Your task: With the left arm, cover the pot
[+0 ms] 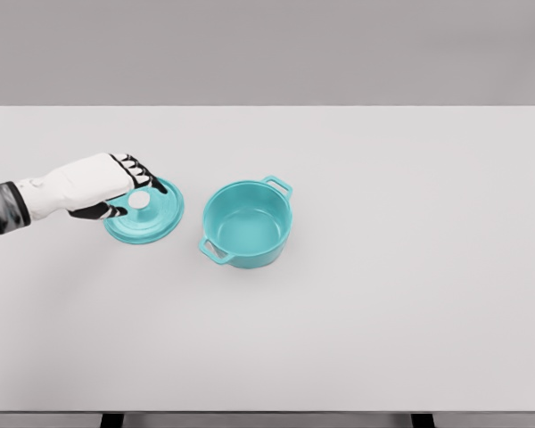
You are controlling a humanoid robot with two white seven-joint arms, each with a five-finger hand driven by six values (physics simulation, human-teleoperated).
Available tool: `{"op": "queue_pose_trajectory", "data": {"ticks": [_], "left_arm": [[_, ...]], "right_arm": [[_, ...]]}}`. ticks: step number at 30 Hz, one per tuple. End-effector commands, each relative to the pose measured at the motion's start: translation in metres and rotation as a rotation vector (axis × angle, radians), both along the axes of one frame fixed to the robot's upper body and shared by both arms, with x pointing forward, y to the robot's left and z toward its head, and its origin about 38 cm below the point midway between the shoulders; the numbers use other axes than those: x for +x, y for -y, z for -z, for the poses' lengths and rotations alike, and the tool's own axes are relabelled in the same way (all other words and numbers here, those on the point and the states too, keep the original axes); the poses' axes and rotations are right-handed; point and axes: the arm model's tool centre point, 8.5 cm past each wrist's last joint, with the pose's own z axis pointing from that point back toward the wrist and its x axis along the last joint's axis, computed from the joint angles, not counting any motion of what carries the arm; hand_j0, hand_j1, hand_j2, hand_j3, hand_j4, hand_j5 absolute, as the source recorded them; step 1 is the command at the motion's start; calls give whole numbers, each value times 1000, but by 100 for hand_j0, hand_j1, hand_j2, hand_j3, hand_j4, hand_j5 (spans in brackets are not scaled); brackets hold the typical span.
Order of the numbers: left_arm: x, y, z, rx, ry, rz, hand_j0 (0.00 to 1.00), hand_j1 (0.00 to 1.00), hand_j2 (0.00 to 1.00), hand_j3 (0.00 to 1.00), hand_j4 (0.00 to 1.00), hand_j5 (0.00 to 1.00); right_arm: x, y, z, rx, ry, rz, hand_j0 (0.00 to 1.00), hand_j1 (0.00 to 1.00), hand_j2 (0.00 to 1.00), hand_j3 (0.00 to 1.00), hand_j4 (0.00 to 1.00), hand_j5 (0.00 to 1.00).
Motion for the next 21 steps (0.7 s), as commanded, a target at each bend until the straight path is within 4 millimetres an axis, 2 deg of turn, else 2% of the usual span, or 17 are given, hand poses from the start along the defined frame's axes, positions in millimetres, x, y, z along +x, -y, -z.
{"op": "queue_pose_trajectory", "data": {"ticks": [1,6,21], "left_arm": [[1,-1,10,-3,-28,-9,77,77,77,77,77,77],[4,-3,18,-5,-48,-27,77,77,77,77,77,77],[15,-5,26,-6,-61,-61,77,77,77,77,77,77]], "right_arm": [[0,0,0,0,0,0,100,100,100,100,100,100],[0,0,0,0,1,-1,100,100,100,100,100,100],[0,0,0,0,0,0,100,100,100,100,100,100]]}}
